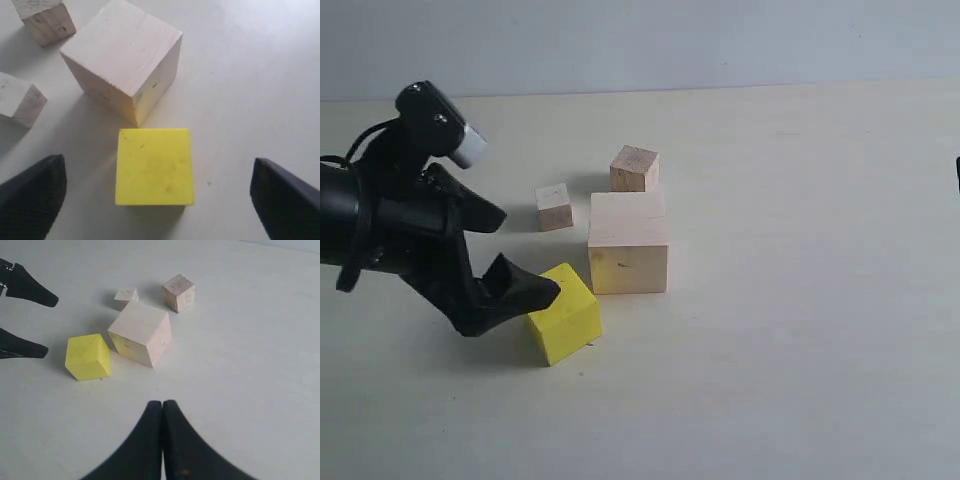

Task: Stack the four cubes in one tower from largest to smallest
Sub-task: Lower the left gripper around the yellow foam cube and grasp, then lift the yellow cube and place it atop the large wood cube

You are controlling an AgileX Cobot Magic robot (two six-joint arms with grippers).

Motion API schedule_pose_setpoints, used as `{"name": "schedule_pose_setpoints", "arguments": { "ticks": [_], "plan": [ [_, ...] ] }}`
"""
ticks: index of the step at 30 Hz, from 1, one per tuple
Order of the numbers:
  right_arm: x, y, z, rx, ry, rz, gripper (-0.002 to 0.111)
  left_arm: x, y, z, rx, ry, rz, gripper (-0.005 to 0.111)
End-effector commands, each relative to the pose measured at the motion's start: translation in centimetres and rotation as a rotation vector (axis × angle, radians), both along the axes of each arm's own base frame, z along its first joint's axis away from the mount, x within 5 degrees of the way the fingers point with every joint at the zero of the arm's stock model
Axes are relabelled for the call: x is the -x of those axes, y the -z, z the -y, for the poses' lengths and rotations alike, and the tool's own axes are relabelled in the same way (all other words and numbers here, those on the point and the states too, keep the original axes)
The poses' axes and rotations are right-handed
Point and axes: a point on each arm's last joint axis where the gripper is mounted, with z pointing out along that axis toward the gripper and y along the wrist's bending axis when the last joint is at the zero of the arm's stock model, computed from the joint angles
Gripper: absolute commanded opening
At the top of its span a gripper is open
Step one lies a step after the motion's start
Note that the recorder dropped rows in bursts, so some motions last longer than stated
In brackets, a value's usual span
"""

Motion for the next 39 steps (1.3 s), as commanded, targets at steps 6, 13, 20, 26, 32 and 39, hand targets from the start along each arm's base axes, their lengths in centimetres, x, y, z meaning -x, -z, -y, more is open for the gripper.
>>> {"name": "schedule_pose_setpoints", "arguments": {
  "ticks": [6, 13, 20, 26, 32, 39],
  "plan": [
    [0.1, 0.2, 0.1, 0.01, 0.005, -0.006, 0.0, -1.1, 2.7, 1.3, -0.127, 0.023, 0.063, 0.095],
    [0.1, 0.2, 0.2, 0.012, 0.004, -0.01, 0.0, -2.2, 4.4, 2.0, -0.152, 0.032, 0.012, 0.095],
    [0.2, 0.2, 0.2, 0.013, 0.004, -0.01, 0.0, -2.1, 5.6, 2.7, -0.166, 0.07, -0.039, 0.095],
    [0.2, 0.2, 0.2, 0.013, 0.004, -0.01, 0.0, -1.5, 6.5, 3.8, -0.195, 0.117, -0.028, 0.095],
    [0.3, 0.3, 0.2, 0.018, 0.001, -0.02, 0.0, -1.9, 7.3, 3.8, -0.224, 0.088, -0.013, 0.088],
    [0.5, 0.3, 0.3, 0.024, -0.003, -0.031, 0.0, -1.8, 6.3, 3.8, -0.203, 0.084, 0.009, 0.02]
  ]
}}
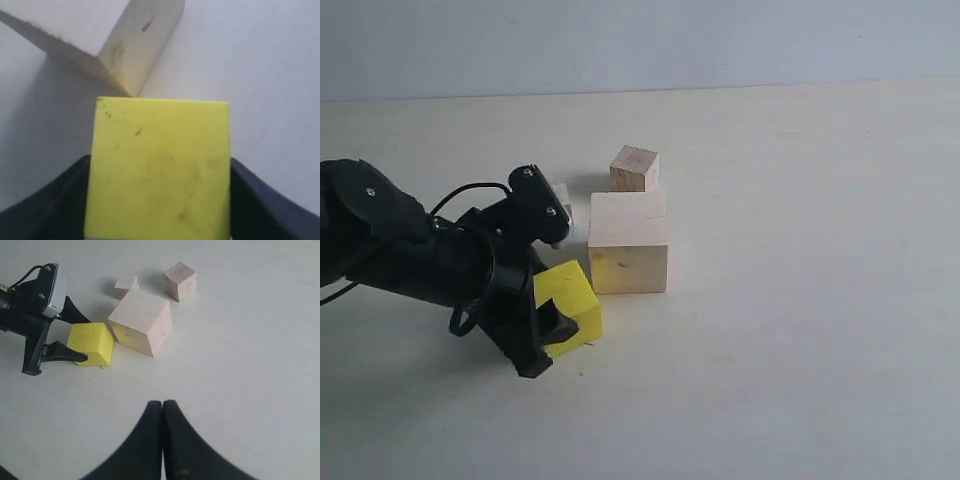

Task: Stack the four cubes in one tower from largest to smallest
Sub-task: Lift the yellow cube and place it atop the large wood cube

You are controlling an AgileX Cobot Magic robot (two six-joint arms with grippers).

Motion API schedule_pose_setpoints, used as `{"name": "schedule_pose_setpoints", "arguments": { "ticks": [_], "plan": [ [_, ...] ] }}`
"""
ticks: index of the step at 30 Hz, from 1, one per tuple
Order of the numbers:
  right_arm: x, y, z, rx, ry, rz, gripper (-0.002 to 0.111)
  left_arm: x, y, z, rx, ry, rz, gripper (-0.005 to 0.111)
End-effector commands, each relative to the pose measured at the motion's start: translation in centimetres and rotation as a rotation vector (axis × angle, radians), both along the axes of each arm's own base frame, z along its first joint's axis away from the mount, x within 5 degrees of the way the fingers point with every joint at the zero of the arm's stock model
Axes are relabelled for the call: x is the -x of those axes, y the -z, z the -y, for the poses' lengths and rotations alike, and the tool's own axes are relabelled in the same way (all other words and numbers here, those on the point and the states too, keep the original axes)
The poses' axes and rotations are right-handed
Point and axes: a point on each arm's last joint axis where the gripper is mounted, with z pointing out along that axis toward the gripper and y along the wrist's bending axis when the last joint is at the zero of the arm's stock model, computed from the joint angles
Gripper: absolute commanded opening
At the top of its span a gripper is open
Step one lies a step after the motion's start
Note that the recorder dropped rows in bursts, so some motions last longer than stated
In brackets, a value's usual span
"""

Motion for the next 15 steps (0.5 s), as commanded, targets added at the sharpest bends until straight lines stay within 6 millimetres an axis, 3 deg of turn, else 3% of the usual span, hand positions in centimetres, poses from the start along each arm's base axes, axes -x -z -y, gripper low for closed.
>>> {"name": "schedule_pose_setpoints", "arguments": {
  "ticks": [1, 2, 9, 13, 15],
  "plan": [
    [0.1, 0.1, 0.2, 0.006, 0.006, -0.001, 0.0, 0.1, -1.3, 0.2, 0.035, 0.001, 0.022, 0.01],
    [0.2, 0.1, 0.2, 0.006, 0.005, -0.001, 0.0, 0.2, -1.7, 0.2, 0.044, 0.005, 0.024, 0.0],
    [0.3, 0.1, 0.2, 0.005, 0.007, -0.005, 0.0, 2.3, -4.7, -1.3, 0.002, 0.124, -0.026, 0.0],
    [0.3, 0.2, 0.2, 0.008, 0.005, -0.011, 0.0, 2.9, -8.4, -2.7, -0.073, 0.068, -0.015, 0.0],
    [0.3, 0.2, 0.2, 0.008, 0.005, -0.011, 0.0, 2.6, -11.3, -2.5, -0.1, 0.076, -0.049, 0.0]
  ]
}}
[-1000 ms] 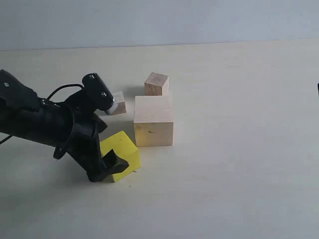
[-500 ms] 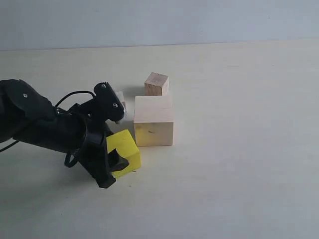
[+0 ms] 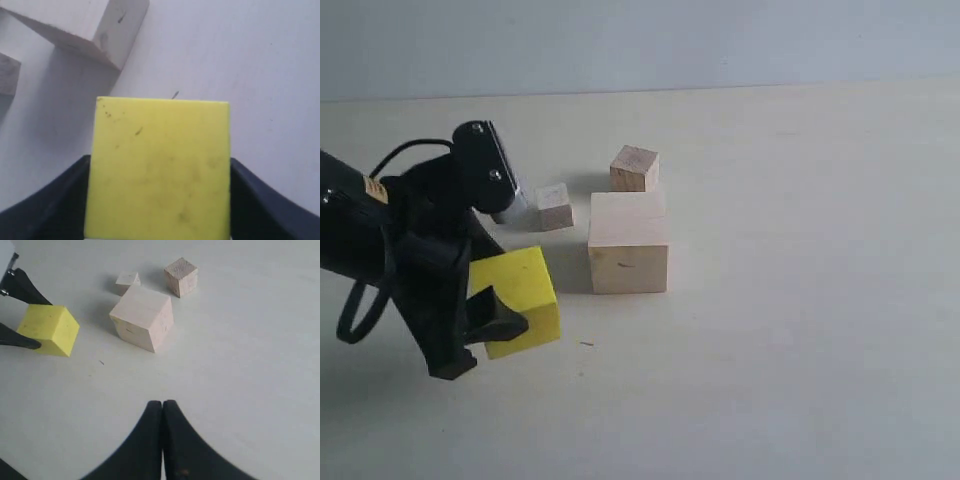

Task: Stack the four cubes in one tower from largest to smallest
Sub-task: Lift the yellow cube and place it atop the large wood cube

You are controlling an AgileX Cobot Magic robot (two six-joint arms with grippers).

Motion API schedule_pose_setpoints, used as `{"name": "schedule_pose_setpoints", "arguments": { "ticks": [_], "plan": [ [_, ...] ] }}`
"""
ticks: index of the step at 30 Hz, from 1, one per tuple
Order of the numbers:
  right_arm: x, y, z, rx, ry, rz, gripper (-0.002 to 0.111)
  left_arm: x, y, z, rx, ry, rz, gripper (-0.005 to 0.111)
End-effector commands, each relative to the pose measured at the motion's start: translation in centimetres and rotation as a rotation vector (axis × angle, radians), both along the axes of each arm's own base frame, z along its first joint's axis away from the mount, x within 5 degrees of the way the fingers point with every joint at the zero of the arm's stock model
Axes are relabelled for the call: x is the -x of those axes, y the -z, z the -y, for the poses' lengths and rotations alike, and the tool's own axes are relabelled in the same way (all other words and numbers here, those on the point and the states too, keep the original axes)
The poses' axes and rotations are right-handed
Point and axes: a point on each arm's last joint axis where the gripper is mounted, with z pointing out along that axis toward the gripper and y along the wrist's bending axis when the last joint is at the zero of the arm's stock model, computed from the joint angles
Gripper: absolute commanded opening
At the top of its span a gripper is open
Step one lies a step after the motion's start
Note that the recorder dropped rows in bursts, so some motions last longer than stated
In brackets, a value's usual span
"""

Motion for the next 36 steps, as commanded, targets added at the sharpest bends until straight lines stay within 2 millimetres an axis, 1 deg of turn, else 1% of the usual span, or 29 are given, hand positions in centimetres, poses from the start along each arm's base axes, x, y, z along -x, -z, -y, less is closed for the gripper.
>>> {"name": "schedule_pose_setpoints", "arguments": {
  "ticks": [1, 2, 4, 7, 8, 12, 15, 19, 23, 25, 28, 30, 32, 36],
  "plan": [
    [0.0, 0.1, 0.1, 0.006, 0.007, -0.002, 0.0, -0.8, -4.8, 0.4, -0.016, -0.012, -0.02, 0.0],
    [0.0, 0.1, 0.1, 0.006, 0.007, -0.002, 0.0, -1.2, -6.2, 0.9, 0.003, -0.004, -0.021, 0.0],
    [0.0, 0.1, 0.1, 0.006, 0.007, -0.002, 0.0, -2.3, -8.1, 1.8, 0.01, 0.017, -0.023, 0.0],
    [0.0, 0.1, 0.1, 0.006, 0.007, -0.002, 0.0, -4.1, -9.1, 3.3, -0.008, 0.103, -0.031, 0.0],
    [0.0, 0.1, 0.1, 0.006, 0.007, -0.002, 0.0, -4.8, -9.0, 4.0, -0.016, 0.152, -0.046, 0.0],
    [0.0, 0.1, 0.1, 0.004, 0.006, -0.003, 0.0, -6.2, -7.9, 5.5, -0.025, 0.264, -0.076, 0.0],
    [0.0, 0.1, 0.1, 0.002, 0.006, -0.003, 0.0, -7.5, -7.3, 6.4, -0.031, 0.336, -0.055, 0.0],
    [0.1, 0.1, 0.0, -0.002, 0.005, -0.006, 0.0, -9.1, -6.8, 7.5, -0.034, 0.364, -0.037, 0.0],
    [0.1, 0.1, 0.0, -0.014, 0.002, -0.011, 0.0, -10.5, -6.7, 8.5, -0.026, 0.374, -0.009, 0.0],
    [0.1, 0.1, -0.1, -0.016, 0.001, -0.012, 0.0, -11.0, -6.7, 8.8, -0.026, 0.383, 0.0, 0.0],
    [0.1, 0.1, -0.1, -0.018, 0.001, -0.013, 0.0, -11.5, -6.1, 9.2, -0.027, 0.413, 0.003, 0.0],
    [0.1, 0.1, -0.1, -0.021, 0.0, -0.015, 0.0, -11.7, -5.3, 9.4, -0.036, 0.436, -0.005, 0.0],
    [0.1, 0.1, -0.1, -0.021, 0.0, -0.015, 0.0, -11.9, -4.7, 9.5, -0.049, 0.45, -0.005, 0.0],
    [0.1, 0.1, -0.1, -0.021, 0.0, -0.015, 0.0, -12.9, -4.4, 9.2, -0.037, 0.421, 0.032, 0.0]
  ]
}}
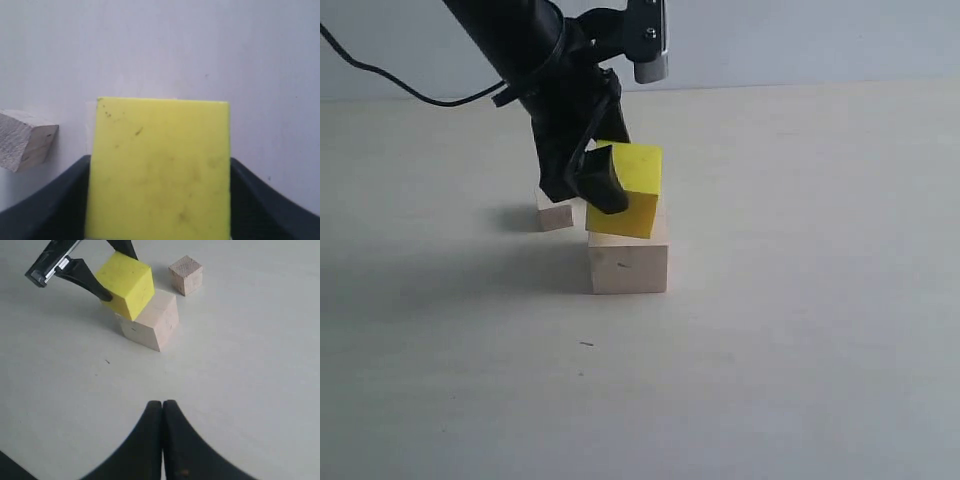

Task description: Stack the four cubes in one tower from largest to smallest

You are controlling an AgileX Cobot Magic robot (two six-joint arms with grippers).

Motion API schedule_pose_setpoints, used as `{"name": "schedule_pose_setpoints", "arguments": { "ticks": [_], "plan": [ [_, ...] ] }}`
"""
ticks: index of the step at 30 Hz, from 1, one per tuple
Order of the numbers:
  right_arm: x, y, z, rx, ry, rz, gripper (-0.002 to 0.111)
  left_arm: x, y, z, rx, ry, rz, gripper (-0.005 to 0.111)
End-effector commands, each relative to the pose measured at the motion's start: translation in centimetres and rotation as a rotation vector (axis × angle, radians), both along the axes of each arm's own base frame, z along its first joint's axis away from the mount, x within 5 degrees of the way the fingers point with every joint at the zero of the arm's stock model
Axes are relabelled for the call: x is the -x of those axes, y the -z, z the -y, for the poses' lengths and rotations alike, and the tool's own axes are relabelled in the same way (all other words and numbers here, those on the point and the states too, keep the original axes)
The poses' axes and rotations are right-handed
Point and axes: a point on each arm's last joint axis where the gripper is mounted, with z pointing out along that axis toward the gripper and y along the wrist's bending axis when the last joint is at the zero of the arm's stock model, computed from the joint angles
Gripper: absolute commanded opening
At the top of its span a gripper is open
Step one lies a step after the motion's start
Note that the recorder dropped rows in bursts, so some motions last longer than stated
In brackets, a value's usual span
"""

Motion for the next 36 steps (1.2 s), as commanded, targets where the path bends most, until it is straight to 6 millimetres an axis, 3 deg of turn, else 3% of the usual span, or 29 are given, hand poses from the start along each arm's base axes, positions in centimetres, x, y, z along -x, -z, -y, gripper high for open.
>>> {"name": "schedule_pose_setpoints", "arguments": {
  "ticks": [1, 11, 36],
  "plan": [
    [0.0, 0.1, 0.0, -0.008, 0.004, -0.002, 0.0, -1.1, -0.2, -0.2, 0.047, -0.027, 0.048, 0.0],
    [0.0, 0.1, 0.0, -0.01, 0.005, 0.002, 0.0, -3.0, -0.3, -2.4, 0.188, -0.073, -0.026, 0.0],
    [-0.1, 0.0, 0.0, -0.015, 0.008, 0.012, 0.0, -3.9, 3.2, -1.9, 0.149, -0.034, -0.056, 0.0]
  ]
}}
